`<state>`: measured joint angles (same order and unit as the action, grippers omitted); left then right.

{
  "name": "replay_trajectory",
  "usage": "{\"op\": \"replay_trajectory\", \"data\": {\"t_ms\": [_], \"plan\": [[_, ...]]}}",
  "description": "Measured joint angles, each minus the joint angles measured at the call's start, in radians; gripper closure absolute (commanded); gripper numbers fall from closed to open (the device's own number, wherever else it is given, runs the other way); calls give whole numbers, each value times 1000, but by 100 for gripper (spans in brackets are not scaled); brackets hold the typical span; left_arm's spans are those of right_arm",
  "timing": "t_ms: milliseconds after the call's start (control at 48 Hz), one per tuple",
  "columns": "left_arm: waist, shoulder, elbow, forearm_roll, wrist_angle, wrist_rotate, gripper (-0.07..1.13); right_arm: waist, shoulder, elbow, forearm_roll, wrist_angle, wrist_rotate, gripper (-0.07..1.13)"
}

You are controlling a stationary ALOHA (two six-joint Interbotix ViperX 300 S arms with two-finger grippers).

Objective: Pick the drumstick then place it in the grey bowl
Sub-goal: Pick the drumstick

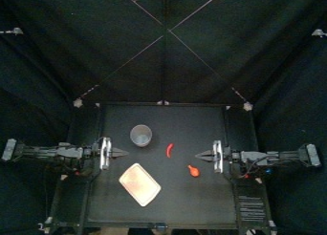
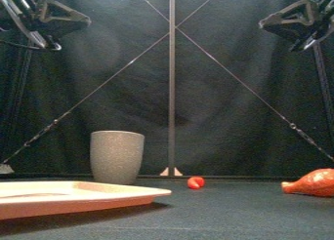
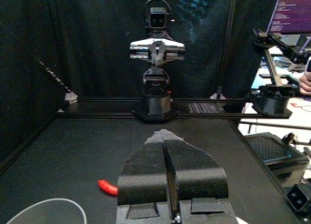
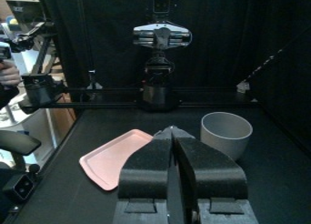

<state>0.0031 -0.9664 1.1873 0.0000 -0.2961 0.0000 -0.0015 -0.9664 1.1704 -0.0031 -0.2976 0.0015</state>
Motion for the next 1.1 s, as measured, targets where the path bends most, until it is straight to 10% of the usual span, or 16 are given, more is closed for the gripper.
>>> {"op": "replay_trajectory", "data": {"t_ms": [229, 708, 1104], "plan": [[17, 11, 18, -28, 2, -3, 108, -2, 107, -21, 83, 106, 60, 105], [43, 100, 21, -60, 2, 0, 108, -133, 310, -189, 222, 876, 267, 96], [60, 114, 20, -60, 2, 0, 108, -101, 503, -216, 38, 891, 538, 0]]}}
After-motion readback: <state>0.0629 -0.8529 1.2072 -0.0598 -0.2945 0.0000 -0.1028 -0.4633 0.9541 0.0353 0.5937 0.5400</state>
